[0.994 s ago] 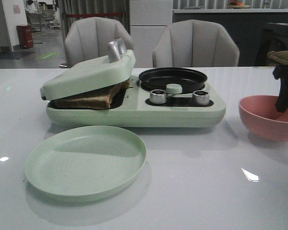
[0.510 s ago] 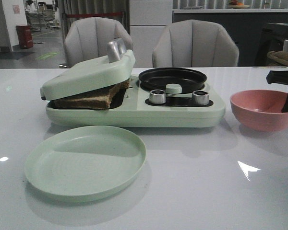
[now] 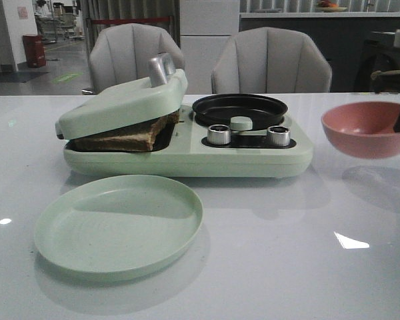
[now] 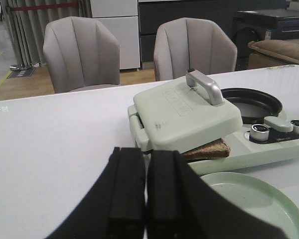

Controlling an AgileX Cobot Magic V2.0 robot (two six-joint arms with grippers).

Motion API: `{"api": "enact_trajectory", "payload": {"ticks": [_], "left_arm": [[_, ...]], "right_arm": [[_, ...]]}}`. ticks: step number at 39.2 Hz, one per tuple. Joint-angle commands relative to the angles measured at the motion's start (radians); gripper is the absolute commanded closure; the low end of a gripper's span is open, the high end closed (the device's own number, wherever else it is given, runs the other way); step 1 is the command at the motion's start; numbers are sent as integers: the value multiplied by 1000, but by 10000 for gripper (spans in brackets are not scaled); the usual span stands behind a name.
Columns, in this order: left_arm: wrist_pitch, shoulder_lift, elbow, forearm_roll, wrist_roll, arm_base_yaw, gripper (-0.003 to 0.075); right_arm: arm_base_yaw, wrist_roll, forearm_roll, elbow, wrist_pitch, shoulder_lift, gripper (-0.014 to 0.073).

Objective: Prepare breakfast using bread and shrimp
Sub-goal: 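Grasp the pink bowl rim with the right gripper and lift it, then tilt the pink bowl over the black pan to pour the shrimp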

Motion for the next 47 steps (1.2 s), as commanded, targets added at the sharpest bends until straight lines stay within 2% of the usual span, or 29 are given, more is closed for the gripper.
{"api": "enact_trajectory", "payload": {"ticks": [1, 5, 10, 19, 26, 31, 42, 47], "left_arm": [[-82, 10, -27, -15, -12, -8, 601], [-82, 10, -27, -15, -12, -8, 601], [-82, 10, -27, -15, -12, -8, 601], [-82, 10, -27, -15, -12, -8, 601], [-82, 10, -27, -15, -12, -8, 601], [-82, 10, -27, -15, -12, -8, 601], [-82, 10, -27, -15, -12, -8, 601], [-82, 10, -27, -15, -12, -8, 601]], "right_arm": [[-2, -11, 5, -103, 1, -82, 461], [18, -11, 9, -187, 43, -82, 461], [80, -11, 14, -235, 24, -82, 461], [220, -11, 14, -243, -157, -81, 461], [281, -11, 14, -238, -346, -81, 461], [304, -11, 14, -189, -540, -79, 461], [348, -11, 13, 17, -1087, -56, 461], [358, -11, -57, 90, -1358, -17, 461]]}}
